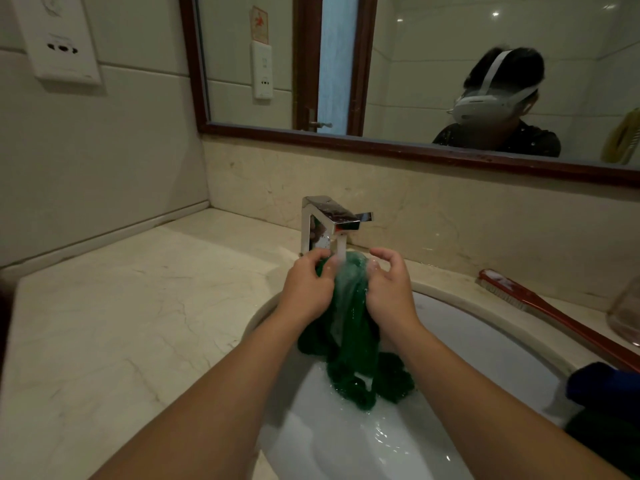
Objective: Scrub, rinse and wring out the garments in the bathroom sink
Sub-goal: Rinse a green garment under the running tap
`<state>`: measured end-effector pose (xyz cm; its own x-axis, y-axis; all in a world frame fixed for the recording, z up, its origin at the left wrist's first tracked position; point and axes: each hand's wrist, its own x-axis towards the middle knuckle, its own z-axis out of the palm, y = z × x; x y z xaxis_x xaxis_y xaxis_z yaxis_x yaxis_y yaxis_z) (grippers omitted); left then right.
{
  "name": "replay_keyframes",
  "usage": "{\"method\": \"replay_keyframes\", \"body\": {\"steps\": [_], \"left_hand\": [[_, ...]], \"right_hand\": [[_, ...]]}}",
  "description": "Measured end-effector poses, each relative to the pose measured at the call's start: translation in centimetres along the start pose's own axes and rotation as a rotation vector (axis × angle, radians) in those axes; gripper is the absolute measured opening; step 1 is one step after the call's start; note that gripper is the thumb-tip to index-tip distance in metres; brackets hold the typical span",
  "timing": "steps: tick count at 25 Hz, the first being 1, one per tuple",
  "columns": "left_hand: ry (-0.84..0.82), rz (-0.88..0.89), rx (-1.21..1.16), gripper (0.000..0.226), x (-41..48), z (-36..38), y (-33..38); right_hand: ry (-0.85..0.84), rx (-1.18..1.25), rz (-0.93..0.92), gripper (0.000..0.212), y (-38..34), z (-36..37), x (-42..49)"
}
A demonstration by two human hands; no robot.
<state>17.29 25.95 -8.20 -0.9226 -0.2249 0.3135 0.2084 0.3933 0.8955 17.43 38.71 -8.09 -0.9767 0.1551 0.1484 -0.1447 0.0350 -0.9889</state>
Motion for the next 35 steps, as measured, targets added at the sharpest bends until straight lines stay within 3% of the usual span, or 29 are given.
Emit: {"method": "replay_keyframes", "body": {"steps": [7,11,16,20,23,27,35], "left_hand": [[0.098,0.021,-0.048,0.016,0.0,-0.5,0.4],[0.163,0.039,-0.161,0.018,0.0,-0.7,0.7],[0.158,0.240,-0.057,0.011,-0.3,-0.6,0.5],[-0.001,0.108,0.050,0.019,0.0,0.2,0.0],[0.045,0.013,-0.039,0.014,0.0,0.1,0.5],[0.103,-0.076,-0.130,0.020,-0.1,-0.6,0.7],[-0.074,-0.094,-0.070,0.017,-0.3,0.2,-0.1]], "right_hand": [[-0.121,-0.260,-0.135,0.020,0.8,1.3,-2.2],[-0.048,-0.316,-0.186,0.021,0.7,0.9,-1.9],[0.011,-0.279,-0.163,0.020,-0.7,1.2,-1.4],[0.086,-0.237,-0.145,0.021,-1.3,0.7,-0.5],[-0.008,-0.208,-0.087,0.024,-0.5,0.4,-0.2],[-0.151,-0.329,-0.161,0.019,0.2,0.5,-0.8],[0.012,-0.293,-0.113,0.022,0.4,-0.7,0.6]]}}
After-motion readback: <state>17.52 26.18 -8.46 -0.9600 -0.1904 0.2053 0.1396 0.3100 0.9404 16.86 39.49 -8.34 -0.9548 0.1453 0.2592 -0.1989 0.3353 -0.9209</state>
